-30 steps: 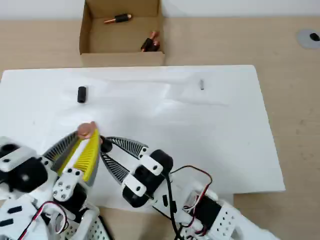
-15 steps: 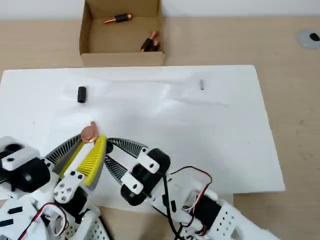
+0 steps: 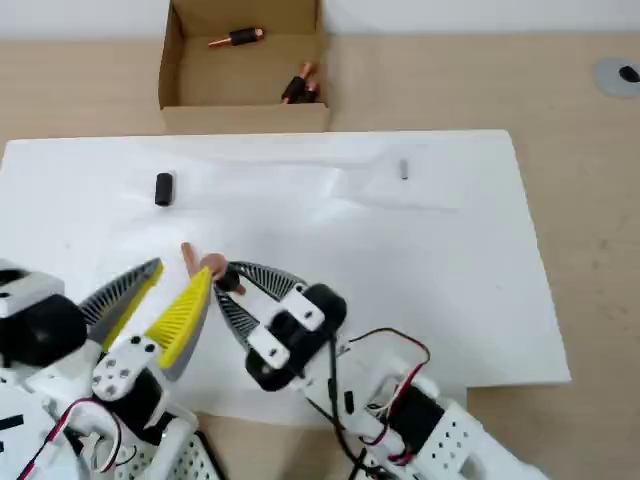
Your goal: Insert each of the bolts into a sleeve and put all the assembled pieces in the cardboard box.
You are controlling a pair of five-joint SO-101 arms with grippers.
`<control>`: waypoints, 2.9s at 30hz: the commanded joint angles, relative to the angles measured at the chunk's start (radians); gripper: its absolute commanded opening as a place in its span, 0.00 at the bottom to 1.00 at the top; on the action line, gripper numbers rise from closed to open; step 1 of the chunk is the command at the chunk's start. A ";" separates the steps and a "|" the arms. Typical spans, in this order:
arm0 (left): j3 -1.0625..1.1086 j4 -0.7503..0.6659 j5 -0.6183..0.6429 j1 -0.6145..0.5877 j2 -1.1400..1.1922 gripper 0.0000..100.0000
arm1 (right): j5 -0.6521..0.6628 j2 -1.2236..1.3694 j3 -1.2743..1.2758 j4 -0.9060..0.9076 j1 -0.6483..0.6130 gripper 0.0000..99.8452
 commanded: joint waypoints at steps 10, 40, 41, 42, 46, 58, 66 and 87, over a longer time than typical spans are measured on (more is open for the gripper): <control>-0.295 0.002 0.006 -0.087 0.193 0.18 | 0.006 -0.010 -0.145 -0.017 0.133 0.01; 0.157 0.012 -0.126 -0.678 0.363 0.17 | -0.002 2.054 -2.000 -0.121 0.561 0.01; 0.170 0.000 -0.126 -0.678 0.363 0.17 | -0.002 2.115 -2.066 -0.120 0.570 0.01; 0.181 -0.009 -0.126 -0.678 0.363 0.17 | -0.002 2.172 -2.127 -0.117 0.575 0.01; 0.203 -0.040 -0.123 -0.678 0.363 0.17 | -0.040 2.390 -2.354 -0.115 0.587 0.01; 0.281 -0.057 -0.124 -0.671 0.363 0.17 | -0.034 2.904 -2.858 -0.087 0.590 0.01; 0.347 -0.048 -0.126 -0.671 0.363 0.17 | 0.112 3.060 -2.902 -0.086 0.587 0.01; 0.232 0.029 -0.095 -0.603 0.467 0.18 | 0.107 3.053 -3.297 0.425 0.582 0.21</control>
